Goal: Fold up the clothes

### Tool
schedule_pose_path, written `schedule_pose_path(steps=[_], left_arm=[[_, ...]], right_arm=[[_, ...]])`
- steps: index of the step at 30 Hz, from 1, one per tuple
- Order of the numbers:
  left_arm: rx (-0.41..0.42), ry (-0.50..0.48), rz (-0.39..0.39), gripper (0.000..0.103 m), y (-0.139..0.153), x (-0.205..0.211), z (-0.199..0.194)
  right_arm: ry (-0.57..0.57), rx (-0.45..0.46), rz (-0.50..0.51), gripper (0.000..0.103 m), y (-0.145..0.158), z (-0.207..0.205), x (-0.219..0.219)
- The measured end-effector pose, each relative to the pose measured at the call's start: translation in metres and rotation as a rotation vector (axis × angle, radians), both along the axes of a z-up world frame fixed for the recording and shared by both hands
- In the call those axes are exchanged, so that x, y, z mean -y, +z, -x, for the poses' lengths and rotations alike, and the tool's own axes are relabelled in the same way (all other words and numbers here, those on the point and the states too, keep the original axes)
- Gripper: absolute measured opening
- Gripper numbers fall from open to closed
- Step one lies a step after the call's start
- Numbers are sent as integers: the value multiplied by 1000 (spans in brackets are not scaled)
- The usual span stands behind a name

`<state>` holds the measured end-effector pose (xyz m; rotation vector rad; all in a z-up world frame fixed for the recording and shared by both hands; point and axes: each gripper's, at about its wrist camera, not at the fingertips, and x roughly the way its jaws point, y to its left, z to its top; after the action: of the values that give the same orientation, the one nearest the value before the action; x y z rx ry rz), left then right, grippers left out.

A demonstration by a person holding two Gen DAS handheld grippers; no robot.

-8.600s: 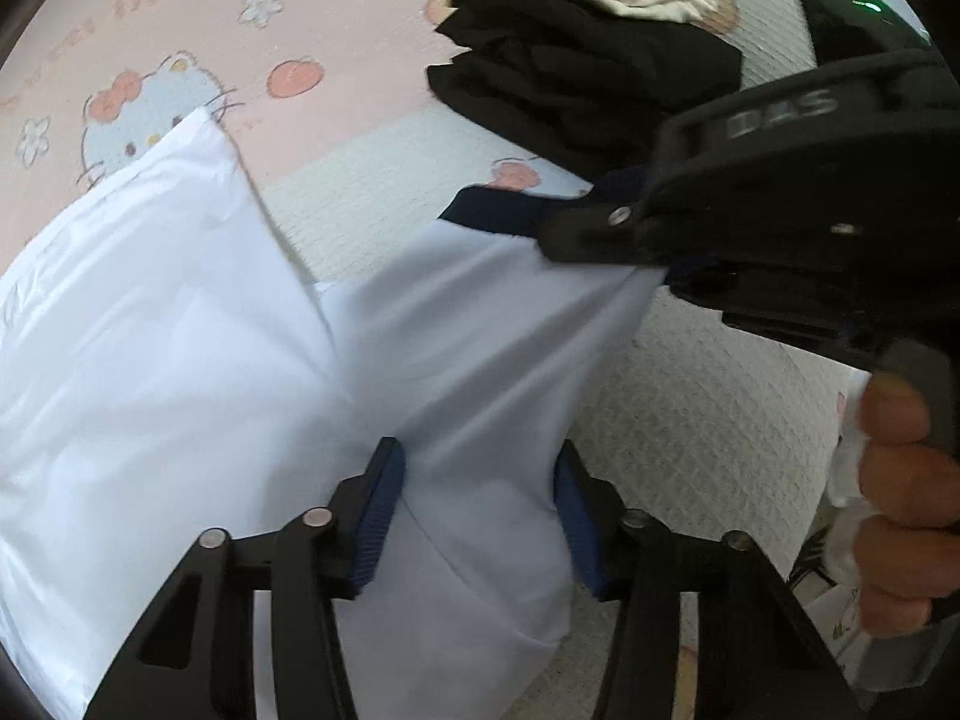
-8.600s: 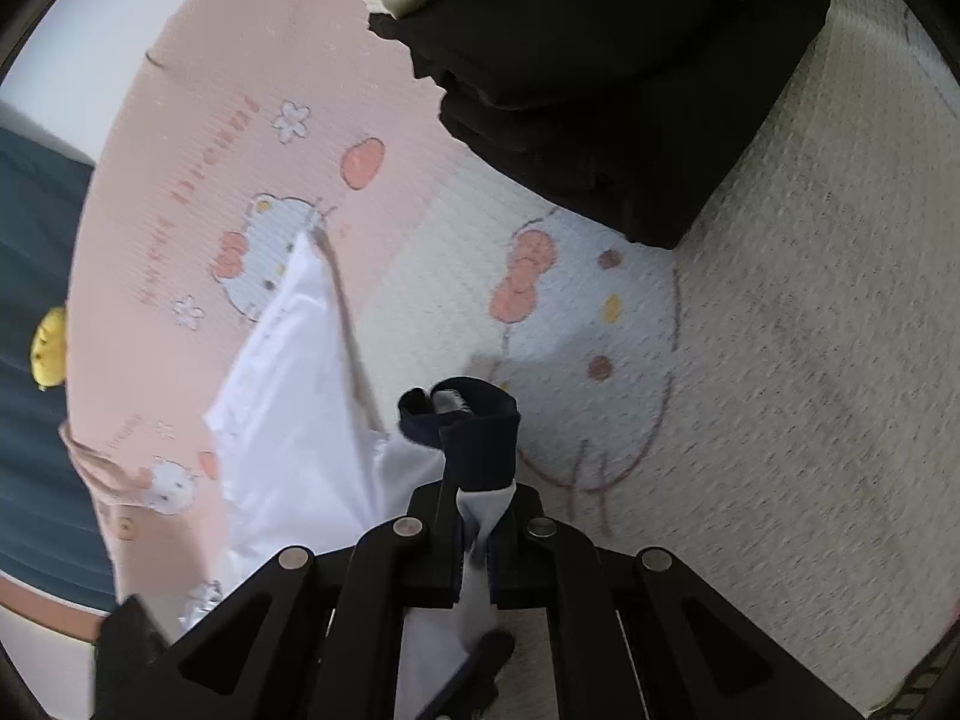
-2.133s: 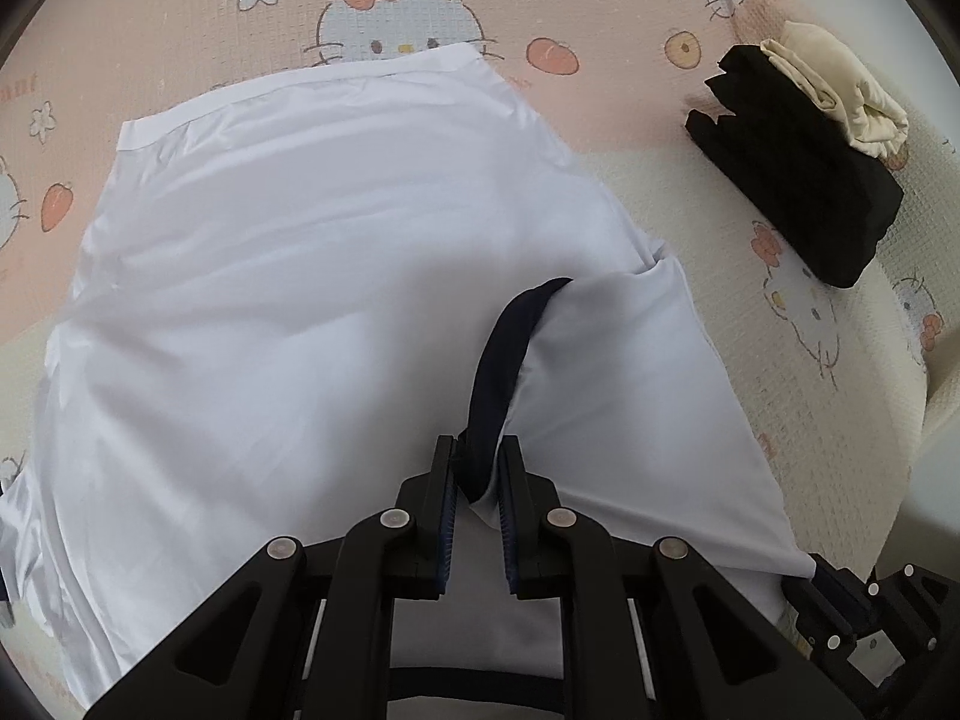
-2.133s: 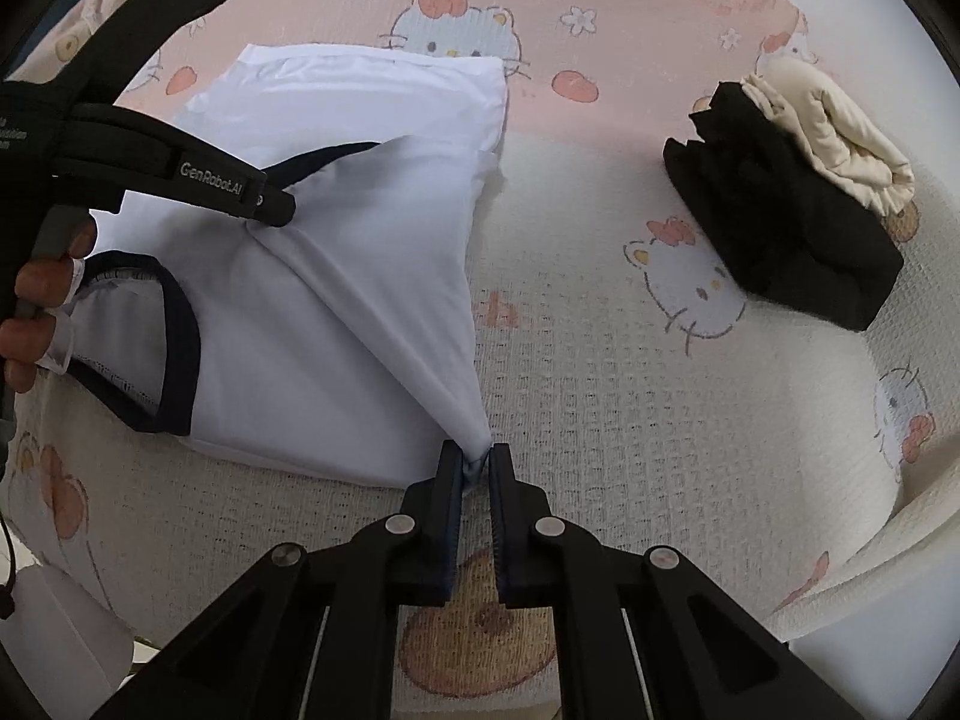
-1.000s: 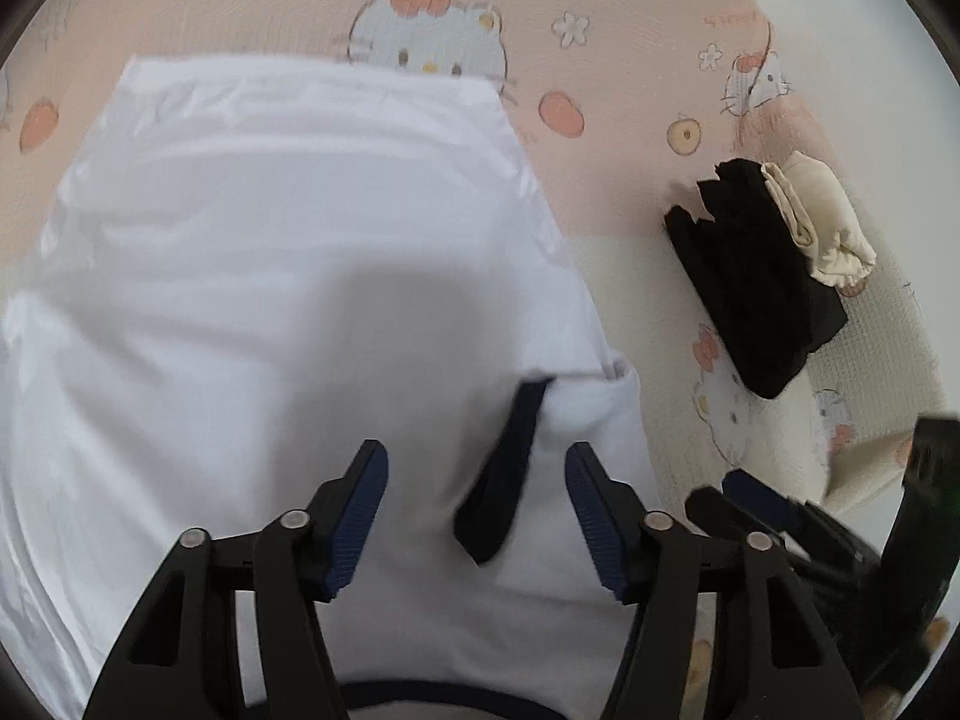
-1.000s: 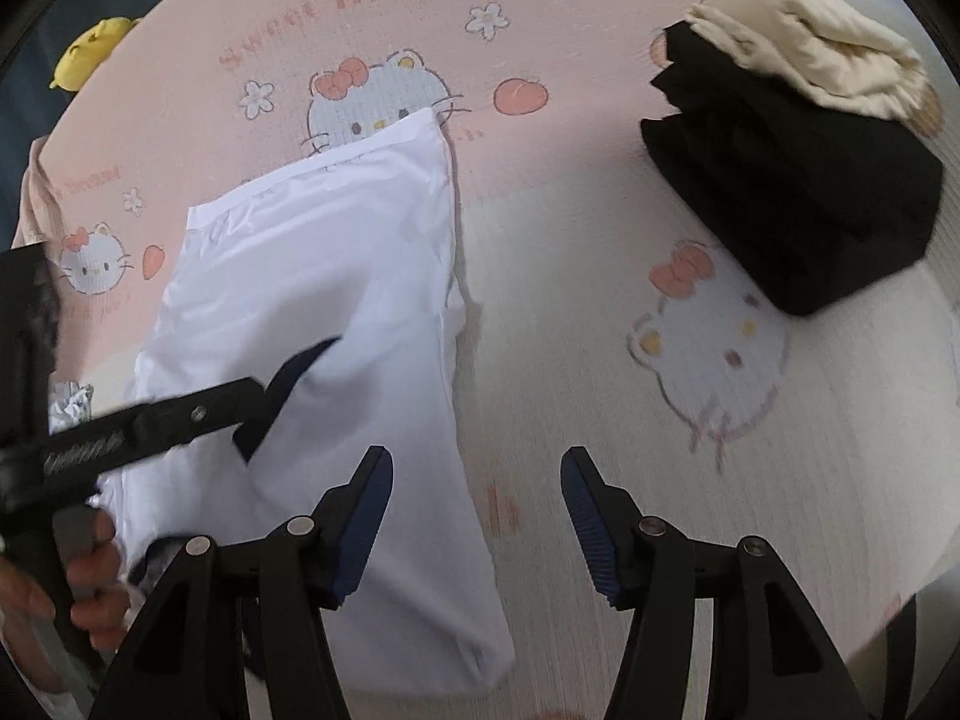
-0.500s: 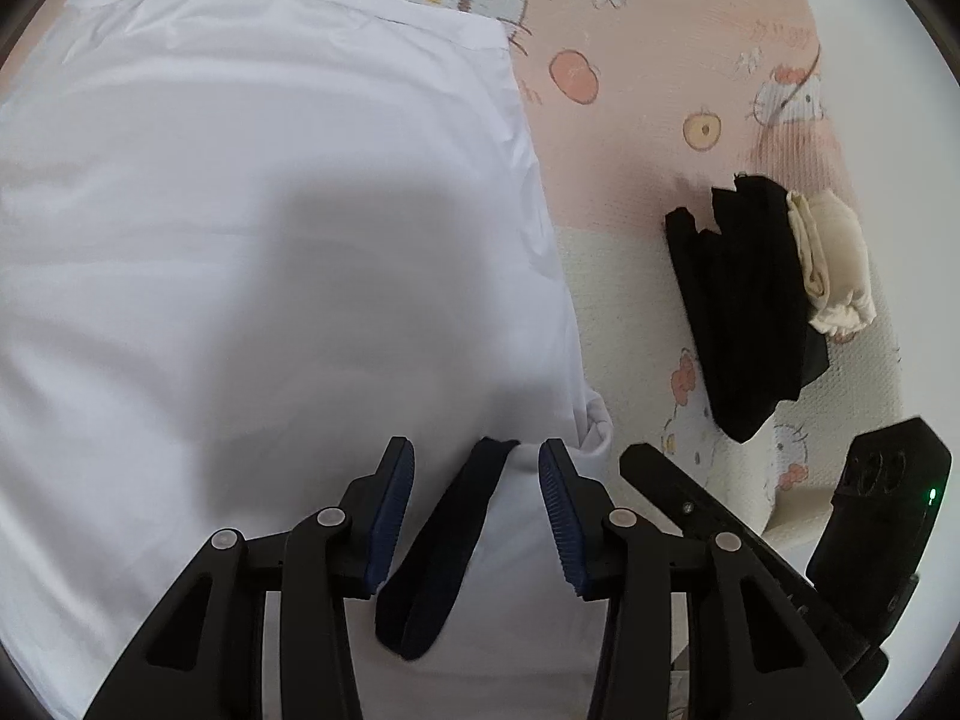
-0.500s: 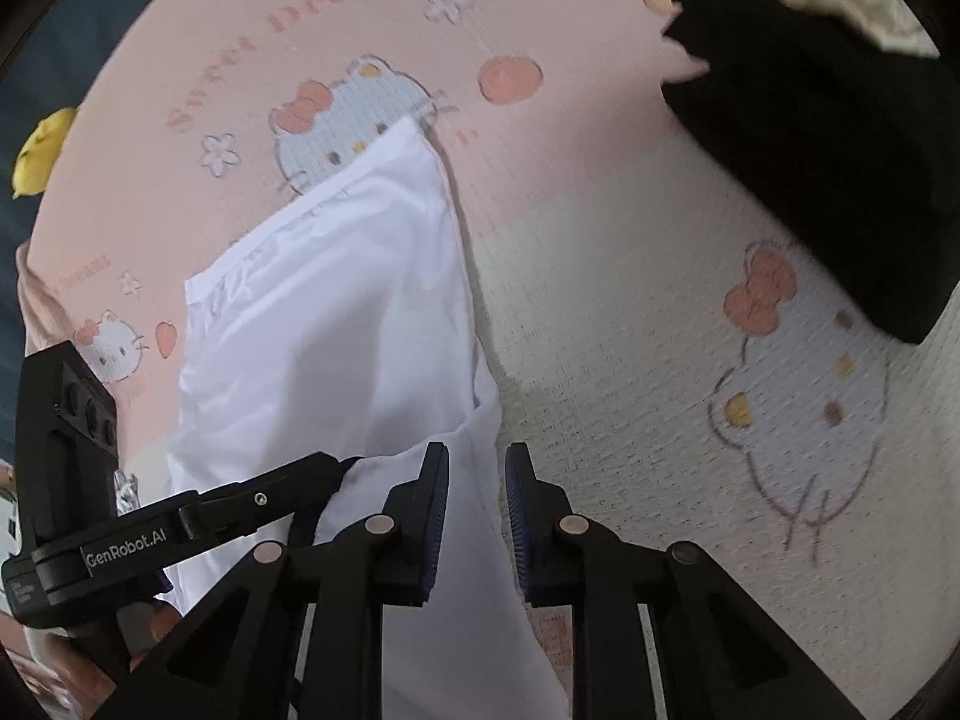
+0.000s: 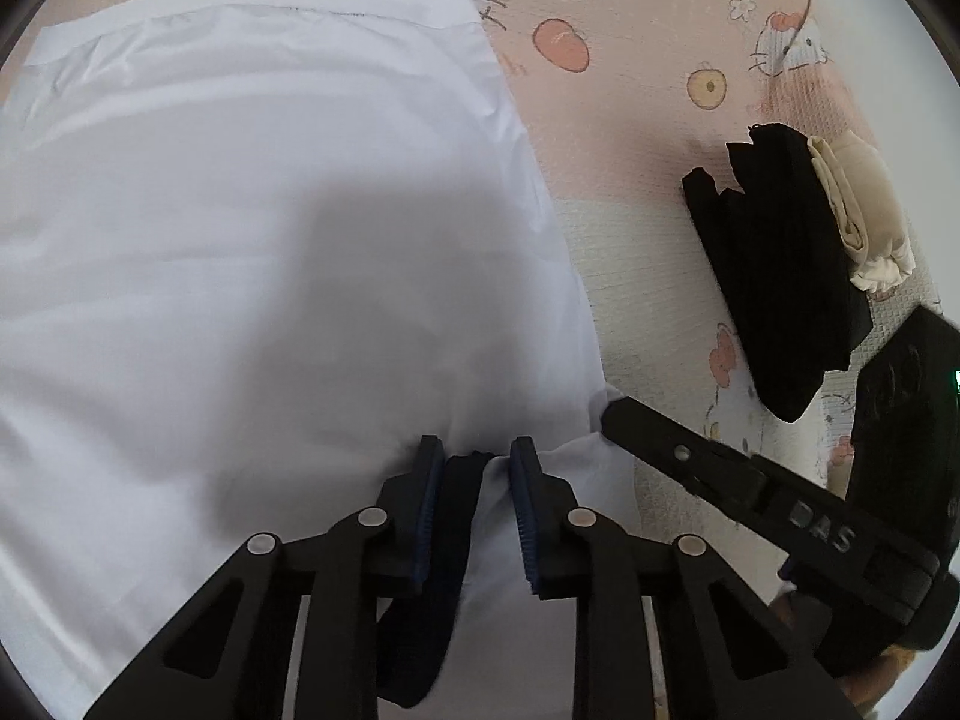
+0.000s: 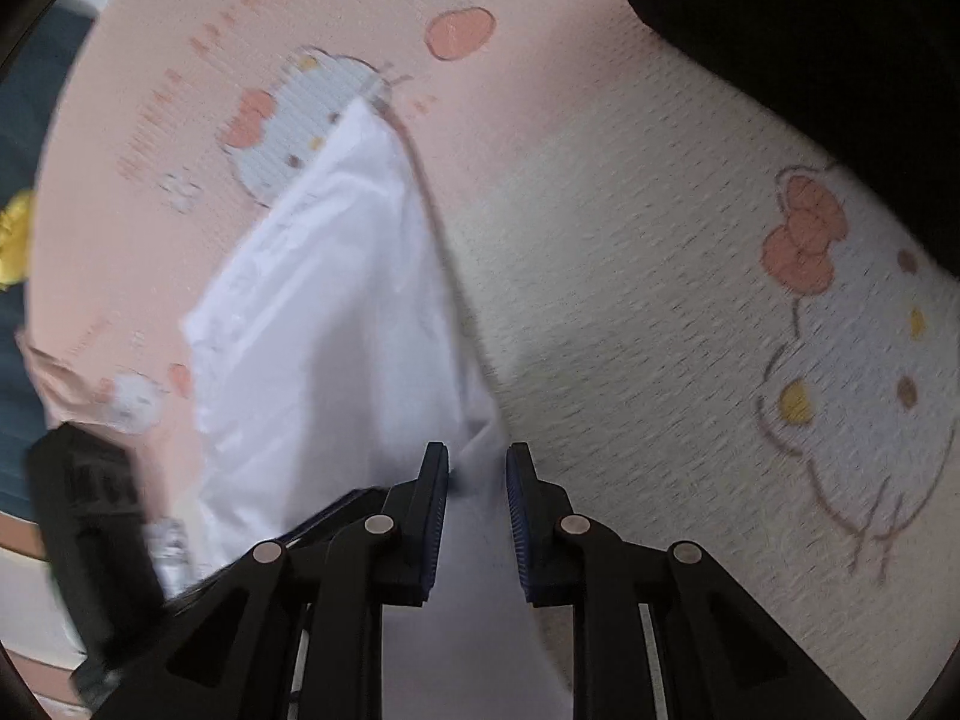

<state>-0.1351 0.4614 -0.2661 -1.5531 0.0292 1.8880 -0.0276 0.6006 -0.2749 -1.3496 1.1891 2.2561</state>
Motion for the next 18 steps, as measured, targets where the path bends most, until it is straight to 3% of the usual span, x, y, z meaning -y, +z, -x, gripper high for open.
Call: schedule_pose_path(steps=[5, 11, 18], left_arm=[[-46, 30, 37, 11, 0, 9, -3], [-35, 69, 31, 10, -2, 21, 1], [-33, 111, 3, 10, -1, 28, -1]], right_arm=[[47, -4, -31, 19, 1, 7, 3], [76, 31, -171, 18, 3, 9, 10], [43, 25, -140, 17, 2, 1, 1]])
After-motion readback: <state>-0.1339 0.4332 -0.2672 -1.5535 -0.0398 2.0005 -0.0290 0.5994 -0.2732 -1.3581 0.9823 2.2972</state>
